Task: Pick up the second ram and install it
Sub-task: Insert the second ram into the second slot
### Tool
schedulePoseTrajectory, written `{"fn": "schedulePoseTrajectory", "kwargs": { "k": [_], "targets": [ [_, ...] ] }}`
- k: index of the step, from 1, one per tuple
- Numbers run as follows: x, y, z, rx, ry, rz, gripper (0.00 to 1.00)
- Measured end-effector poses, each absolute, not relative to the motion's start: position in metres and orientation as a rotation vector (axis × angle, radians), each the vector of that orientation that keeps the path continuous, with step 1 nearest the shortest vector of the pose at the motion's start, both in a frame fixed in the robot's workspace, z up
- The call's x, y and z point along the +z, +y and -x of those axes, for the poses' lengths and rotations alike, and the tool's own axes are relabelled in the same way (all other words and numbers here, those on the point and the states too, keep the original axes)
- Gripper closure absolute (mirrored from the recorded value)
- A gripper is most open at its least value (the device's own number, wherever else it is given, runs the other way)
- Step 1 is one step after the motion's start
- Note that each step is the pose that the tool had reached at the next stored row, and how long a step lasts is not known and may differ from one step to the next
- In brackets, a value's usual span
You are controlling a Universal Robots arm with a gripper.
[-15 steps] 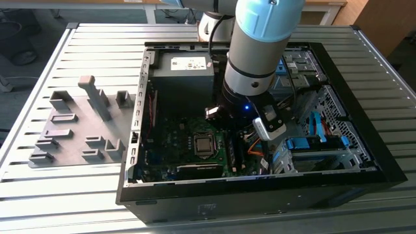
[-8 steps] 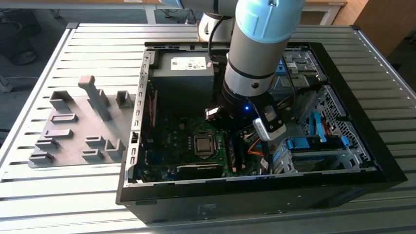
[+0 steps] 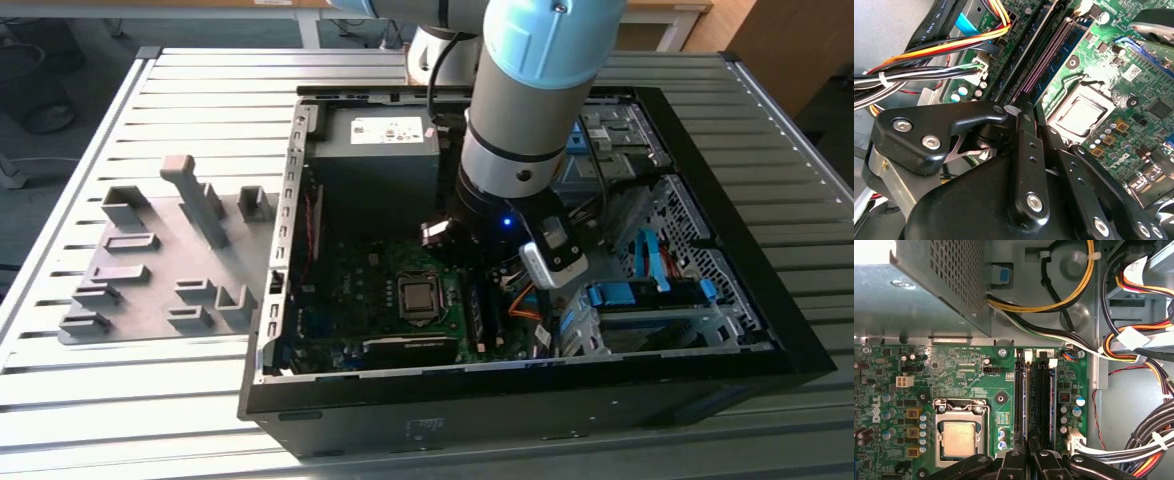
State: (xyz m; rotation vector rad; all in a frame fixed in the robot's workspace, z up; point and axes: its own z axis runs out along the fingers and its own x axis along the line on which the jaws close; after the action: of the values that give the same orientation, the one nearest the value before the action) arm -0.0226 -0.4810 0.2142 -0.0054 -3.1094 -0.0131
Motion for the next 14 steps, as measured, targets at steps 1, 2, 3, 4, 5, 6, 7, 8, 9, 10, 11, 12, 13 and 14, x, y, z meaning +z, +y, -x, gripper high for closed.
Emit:
{"fn": "schedulePoseTrajectory", "kwargs": {
  "k": [1,2,3,4,5,6,7,8,9,10,11,12,13,14],
  "targets": [
    [0.2143,-0.481,0.0226,-0.013,-3.109,0.005,0.86],
    [0.2144,-0.481,0.0225,-0.013,-3.109,0.005,0.86],
    [0.2145,-0.4809,0.0225,-0.013,-3.109,0.005,0.86],
    [0.2147,-0.4809,0.0225,-0.014,-3.109,0.005,0.86],
    [0.2151,-0.4809,0.0225,-0.013,-3.109,0.004,0.86],
    [0.2153,-0.481,0.0225,-0.013,-3.109,0.004,0.86],
    [0.2155,-0.481,0.0225,-0.013,-3.109,0.004,0.86],
    [0.2155,-0.481,0.0225,-0.013,-3.109,0.004,0.86],
    [0.2155,-0.481,0.0225,-0.013,-3.109,0.004,0.86],
    [0.2155,-0.481,0.0225,-0.013,-3.109,0.004,0.86],
    [0.2155,-0.4809,0.0225,-0.013,-3.109,0.004,0.86],
    [0.2155,-0.481,0.0225,-0.013,-3.109,0.003,0.86],
    [0.2155,-0.481,0.0225,-0.013,-3.109,0.002,0.86],
    [0.2155,-0.4809,0.0225,-0.013,-3.109,0.001,0.86]
  ]
}}
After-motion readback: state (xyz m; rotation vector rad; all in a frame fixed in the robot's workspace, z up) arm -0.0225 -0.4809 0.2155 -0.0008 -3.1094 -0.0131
